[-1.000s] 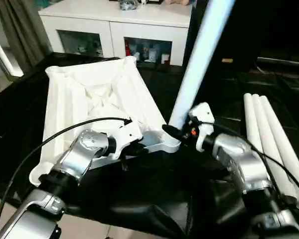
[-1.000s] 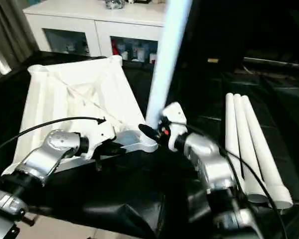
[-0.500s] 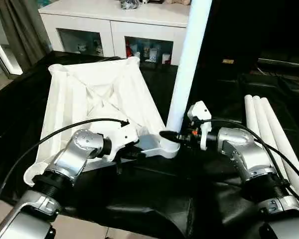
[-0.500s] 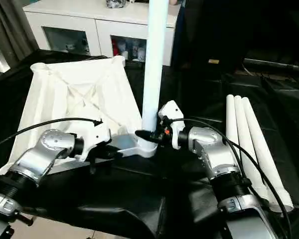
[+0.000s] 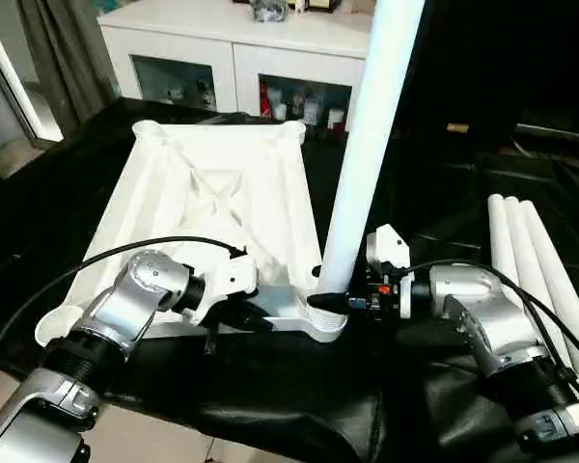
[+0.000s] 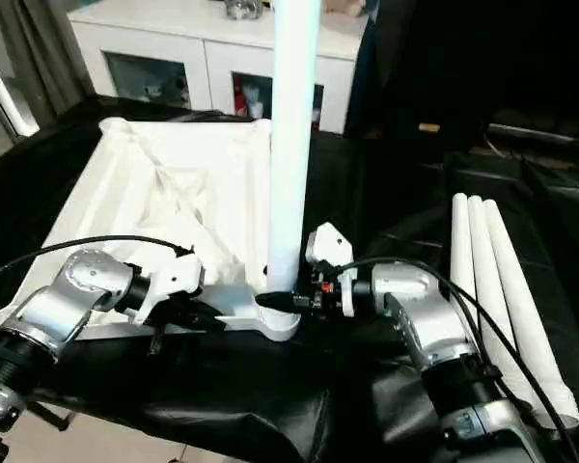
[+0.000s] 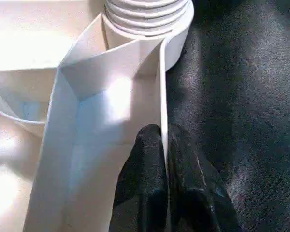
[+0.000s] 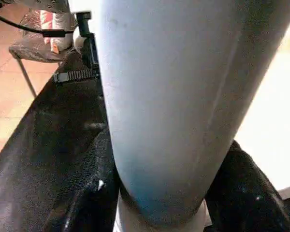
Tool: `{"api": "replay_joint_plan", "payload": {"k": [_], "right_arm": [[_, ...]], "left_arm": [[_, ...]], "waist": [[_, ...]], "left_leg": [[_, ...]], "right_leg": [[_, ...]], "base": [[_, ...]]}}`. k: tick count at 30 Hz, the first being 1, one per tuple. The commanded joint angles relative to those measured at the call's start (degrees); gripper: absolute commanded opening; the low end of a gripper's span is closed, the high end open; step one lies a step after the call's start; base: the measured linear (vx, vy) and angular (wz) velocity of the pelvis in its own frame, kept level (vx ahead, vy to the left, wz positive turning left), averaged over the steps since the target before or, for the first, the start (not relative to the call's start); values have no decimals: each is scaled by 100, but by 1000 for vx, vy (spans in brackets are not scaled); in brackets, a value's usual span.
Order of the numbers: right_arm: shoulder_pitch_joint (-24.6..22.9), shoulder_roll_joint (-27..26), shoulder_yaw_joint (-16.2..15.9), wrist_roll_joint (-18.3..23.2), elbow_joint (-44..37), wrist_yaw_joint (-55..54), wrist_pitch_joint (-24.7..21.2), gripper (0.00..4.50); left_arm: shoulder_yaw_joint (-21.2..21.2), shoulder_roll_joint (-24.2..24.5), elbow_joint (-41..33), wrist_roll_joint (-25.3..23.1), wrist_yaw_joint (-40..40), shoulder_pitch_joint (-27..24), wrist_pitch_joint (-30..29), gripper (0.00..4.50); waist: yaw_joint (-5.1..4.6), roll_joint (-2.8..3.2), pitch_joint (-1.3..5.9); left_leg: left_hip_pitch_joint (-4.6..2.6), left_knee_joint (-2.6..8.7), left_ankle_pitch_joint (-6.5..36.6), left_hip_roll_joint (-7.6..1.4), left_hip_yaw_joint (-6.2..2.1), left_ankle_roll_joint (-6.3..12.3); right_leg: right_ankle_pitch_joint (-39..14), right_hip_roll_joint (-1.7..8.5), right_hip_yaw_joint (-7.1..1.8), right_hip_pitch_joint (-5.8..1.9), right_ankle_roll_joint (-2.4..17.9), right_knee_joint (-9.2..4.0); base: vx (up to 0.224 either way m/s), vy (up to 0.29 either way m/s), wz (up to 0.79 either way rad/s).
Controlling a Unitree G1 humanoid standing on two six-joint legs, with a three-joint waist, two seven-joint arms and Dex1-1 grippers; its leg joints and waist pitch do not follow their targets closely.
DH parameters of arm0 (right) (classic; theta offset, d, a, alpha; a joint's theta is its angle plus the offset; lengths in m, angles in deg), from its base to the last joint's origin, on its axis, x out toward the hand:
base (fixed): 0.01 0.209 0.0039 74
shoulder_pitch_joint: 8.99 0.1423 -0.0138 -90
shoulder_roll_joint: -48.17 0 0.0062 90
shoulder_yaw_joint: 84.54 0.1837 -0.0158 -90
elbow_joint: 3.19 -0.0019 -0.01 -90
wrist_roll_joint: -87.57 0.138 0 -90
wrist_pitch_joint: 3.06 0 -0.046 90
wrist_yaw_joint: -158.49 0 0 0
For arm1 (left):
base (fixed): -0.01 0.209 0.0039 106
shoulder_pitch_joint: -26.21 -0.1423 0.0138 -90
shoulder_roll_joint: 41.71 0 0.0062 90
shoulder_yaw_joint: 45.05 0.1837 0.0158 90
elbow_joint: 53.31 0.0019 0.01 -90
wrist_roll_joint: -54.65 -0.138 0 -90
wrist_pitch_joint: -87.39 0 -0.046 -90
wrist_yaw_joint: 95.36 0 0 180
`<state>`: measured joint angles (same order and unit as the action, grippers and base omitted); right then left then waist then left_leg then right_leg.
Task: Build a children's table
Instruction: Insert table leg to table base
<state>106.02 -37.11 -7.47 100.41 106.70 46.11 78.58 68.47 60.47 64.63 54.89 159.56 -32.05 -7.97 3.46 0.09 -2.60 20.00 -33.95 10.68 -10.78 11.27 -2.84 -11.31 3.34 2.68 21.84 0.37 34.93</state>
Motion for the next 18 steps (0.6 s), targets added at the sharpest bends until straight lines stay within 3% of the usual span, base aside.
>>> {"api": "replay_joint_plan", "payload": {"k": [1,6,10,12,13,14,15,16,17,18], "right_arm": [[-288,53,-327,-478,526,-189,-239,188],[-302,-81,-191,-551,759,-682,-119,188],[-92,-357,130,-705,1379,-1790,-93,188],[22,-521,342,-688,1678,-2377,-164,188],[22,-521,342,-688,1678,-2377,-164,188],[101,-633,487,-662,1876,-2786,-204,188],[250,-812,694,-633,2215,-3442,-228,188],[250,-812,694,-633,2215,-3442,-228,188],[317,-886,773,-623,2364,-3717,-229,188],[411,-969,825,-622,2545,-3988,-223,188]], "left_arm": [[204,-155,-202,85,394,85,221,0],[110,-232,5,-7,153,161,240,0],[-72,-460,296,-37,-366,275,90,0],[-202,-638,550,-87,-825,387,-19,0],[-202,-638,550,-87,-825,387,-19,0],[-290,-772,764,-134,-1177,489,-122,0],[-421,-1000,1104,-222,-1782,663,-314,0],[-421,-1000,1104,-222,-1782,663,-314,0],[-474,-1098,1240,-260,-2026,734,-397,0],[-557,-1233,1387,-285,-2327,816,-530,0]], "waist": [[-28,83,225],[-46,91,227],[-114,84,183],[-220,74,145],[-220,74,145],[-299,151,119],[-334,185,119],[-381,273,104],[-420,310,55],[-369,338,70]], "left_leg": [[-126,489,2442,-282,-207,-229],[-116,502,2457,-283,-212,-241],[-145,496,2799,-251,-256,-307],[-215,459,3197,-209,-319,-320],[-215,459,3197,-209,-319,-320],[-220,506,3550,-226,-391,-310],[-230,535,3750,-247,-429,-332],[-268,615,4266,-288,-494,-389],[-186,822,4890,-392,-534,-425],[-24,986,5085,-481,-542,-455]], "right_leg": [[-2635,494,-280,-72,1058,-585],[-2446,482,-281,-65,1102,-570],[-3342,504,-241,-7,816,-661],[-4131,502,-109,32,469,-802],[-4131,502,-109,32,469,-802],[-4187,505,60,-29,322,-870],[-4053,499,137,-62,306,-876],[-3670,444,299,-121,309,-877],[-3010,355,428,-275,365,-695],[-2412,356,371,-466,471,-313]], "base": [[0,0,0],[0,0,0],[-13,2,-2],[-60,11,-9],[-56,38,-18],[-56,38,-18],[-43,53,-20],[-44,52,-11],[-44,52,-11],[-88,37,-4]]}}
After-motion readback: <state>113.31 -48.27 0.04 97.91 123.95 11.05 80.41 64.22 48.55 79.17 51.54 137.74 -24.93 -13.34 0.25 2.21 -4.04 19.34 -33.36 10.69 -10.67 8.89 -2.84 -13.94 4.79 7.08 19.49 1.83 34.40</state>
